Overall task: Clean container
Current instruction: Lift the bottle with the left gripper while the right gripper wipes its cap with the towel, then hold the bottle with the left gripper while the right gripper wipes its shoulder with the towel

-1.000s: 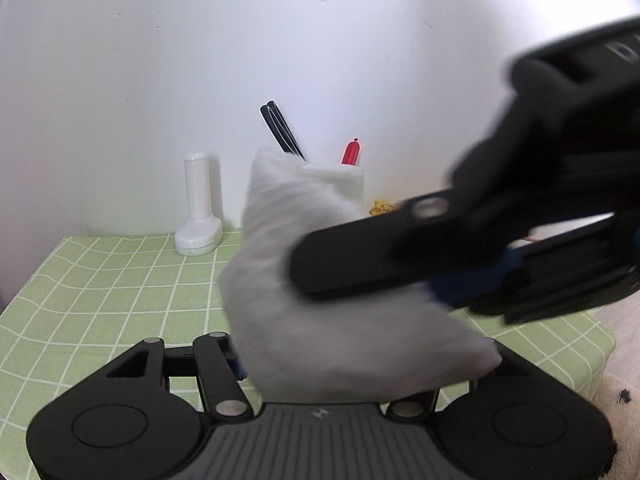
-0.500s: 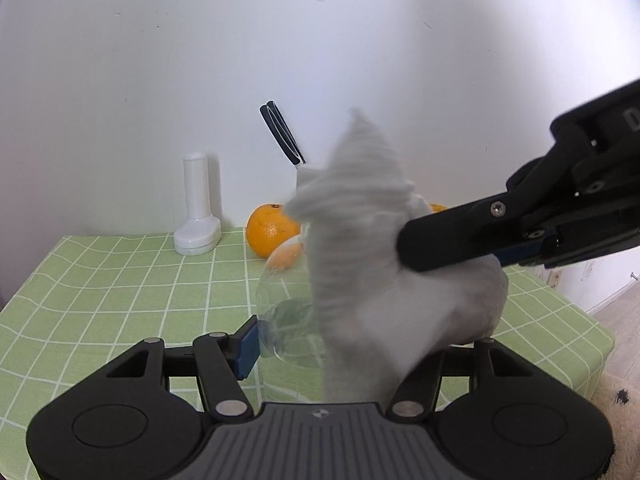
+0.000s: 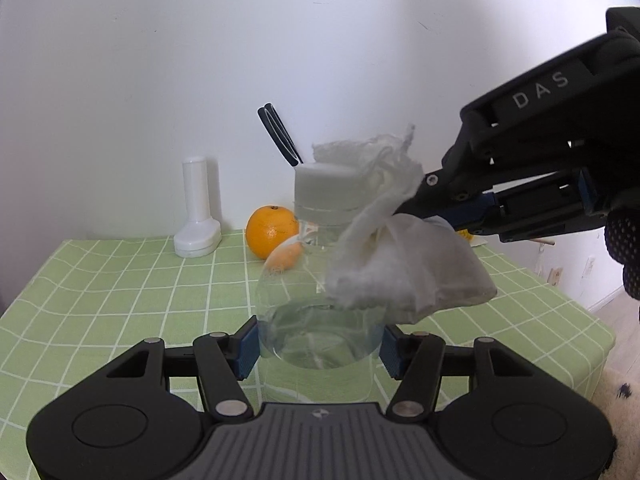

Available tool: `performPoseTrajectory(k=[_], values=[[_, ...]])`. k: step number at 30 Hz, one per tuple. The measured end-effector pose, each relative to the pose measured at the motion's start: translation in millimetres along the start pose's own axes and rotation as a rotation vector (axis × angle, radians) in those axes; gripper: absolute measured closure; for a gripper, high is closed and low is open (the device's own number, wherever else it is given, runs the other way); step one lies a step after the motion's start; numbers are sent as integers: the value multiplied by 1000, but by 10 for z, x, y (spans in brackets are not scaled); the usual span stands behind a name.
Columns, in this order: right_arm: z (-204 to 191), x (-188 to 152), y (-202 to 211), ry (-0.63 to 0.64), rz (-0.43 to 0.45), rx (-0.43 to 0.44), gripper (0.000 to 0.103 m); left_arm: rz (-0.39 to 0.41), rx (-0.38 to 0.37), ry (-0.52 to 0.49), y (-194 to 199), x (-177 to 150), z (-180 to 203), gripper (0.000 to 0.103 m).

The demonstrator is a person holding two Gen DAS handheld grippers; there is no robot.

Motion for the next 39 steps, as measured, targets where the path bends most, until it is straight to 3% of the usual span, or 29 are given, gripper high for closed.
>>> performPoseTrajectory(k=[4, 6, 10, 14, 20, 33, 39], values=[[-98, 1, 15, 57, 59, -26, 91, 2, 2, -7, -71, -8, -49, 43], [-148, 55, 44, 59, 135, -49, 91, 3, 0, -7, -91, -8, -60, 43], [-435, 69, 210, 166, 299, 50, 91, 2, 0, -8, -119, -8, -74, 43], [-695, -151, 122, 351, 228, 85, 94, 5, -3, -6, -128, -10, -77, 43], [-659, -301, 71, 303, 147, 124, 97, 6, -4, -8, -144, -4, -71, 43], [-658, -310, 117, 393, 185, 74, 97, 4, -9, -5, -221, 10, -80, 43], [-747, -360, 96, 489, 186, 45, 92, 5, -6, -1, -215, 27, -101, 43]])
Point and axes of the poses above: each gripper's, at about its wrist camera, not at the fingertips, and y roughly against the way its jaws point, z to its right, x to its top, the point moved 3 cm from there along -y, roughly the way its jaws point, and after that the axes turned 14 degrees about -y, right-handed, at the moved point
